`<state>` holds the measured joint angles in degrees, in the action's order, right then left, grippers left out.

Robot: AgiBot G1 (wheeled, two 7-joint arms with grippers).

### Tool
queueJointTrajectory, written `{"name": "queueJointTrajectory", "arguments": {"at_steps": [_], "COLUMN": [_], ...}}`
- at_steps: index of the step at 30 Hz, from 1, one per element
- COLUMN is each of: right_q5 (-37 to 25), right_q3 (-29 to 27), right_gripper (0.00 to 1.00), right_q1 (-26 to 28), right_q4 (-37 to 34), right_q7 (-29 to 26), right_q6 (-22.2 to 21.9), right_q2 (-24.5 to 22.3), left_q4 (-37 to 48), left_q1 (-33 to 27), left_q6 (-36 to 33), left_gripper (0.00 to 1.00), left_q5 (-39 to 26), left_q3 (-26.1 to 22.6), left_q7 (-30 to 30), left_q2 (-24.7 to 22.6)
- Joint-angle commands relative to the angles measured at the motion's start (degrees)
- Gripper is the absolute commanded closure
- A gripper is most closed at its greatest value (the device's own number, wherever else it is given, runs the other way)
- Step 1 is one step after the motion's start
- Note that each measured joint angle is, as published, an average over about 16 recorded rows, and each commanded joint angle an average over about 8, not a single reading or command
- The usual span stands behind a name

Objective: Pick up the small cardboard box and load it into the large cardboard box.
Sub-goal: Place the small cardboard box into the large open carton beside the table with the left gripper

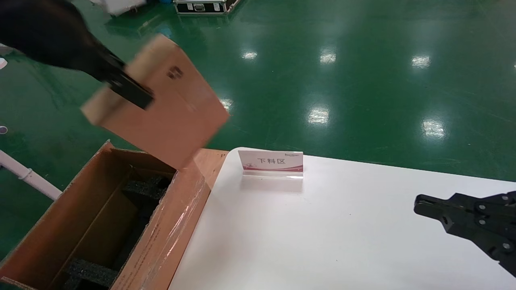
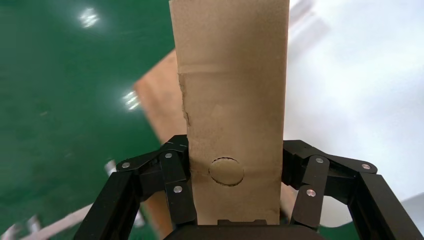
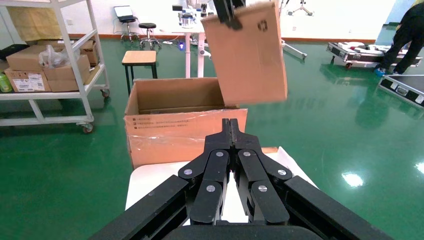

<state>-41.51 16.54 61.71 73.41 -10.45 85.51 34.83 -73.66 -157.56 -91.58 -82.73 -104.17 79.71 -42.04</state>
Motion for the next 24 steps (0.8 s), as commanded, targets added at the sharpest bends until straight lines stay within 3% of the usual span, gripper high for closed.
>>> {"name": "queueJointTrajectory", "arguments": {"at_steps": [1, 8, 9, 16, 17, 24], "right_q5": [0.00, 0.02, 0.02, 0.04, 0.04, 0.06], "right_q3": [0.01, 0.03, 0.04, 0.06, 0.07, 0.09], "right_gripper": [1.00, 1.00, 0.94, 0.07, 0.00, 0.00], "right_q1": [0.00, 0.01, 0.01, 0.01, 0.01, 0.02], "right_q4": [0.00, 0.00, 0.00, 0.00, 0.00, 0.00], "right_q7": [0.00, 0.02, 0.02, 0.03, 0.03, 0.05], "right_q6": [0.00, -0.01, -0.02, -0.03, -0.03, -0.04], "right_q2": [0.00, -0.01, -0.01, -0.03, -0.03, -0.04], "left_q4": [0.18, 0.64, 0.71, 0.47, 0.37, -0.80], "left_q1": [-3.60, -9.24, -9.48, -9.50, -9.42, -8.55], "left_q6": [-0.22, -0.39, -0.39, 0.19, 0.29, 0.88], "left_gripper": [1.00, 1.00, 1.00, 1.00, 1.00, 1.00], "left_q5": [-0.07, 0.75, 0.97, 2.98, 3.10, 2.05], "left_q3": [-2.94, -16.76, -18.26, -25.31, -25.91, -29.14], "left_q7": [0.04, 0.06, 0.03, 0.43, 0.57, 1.38], "left_q2": [-0.02, -0.23, -0.05, 2.85, 3.41, 7.56]}}
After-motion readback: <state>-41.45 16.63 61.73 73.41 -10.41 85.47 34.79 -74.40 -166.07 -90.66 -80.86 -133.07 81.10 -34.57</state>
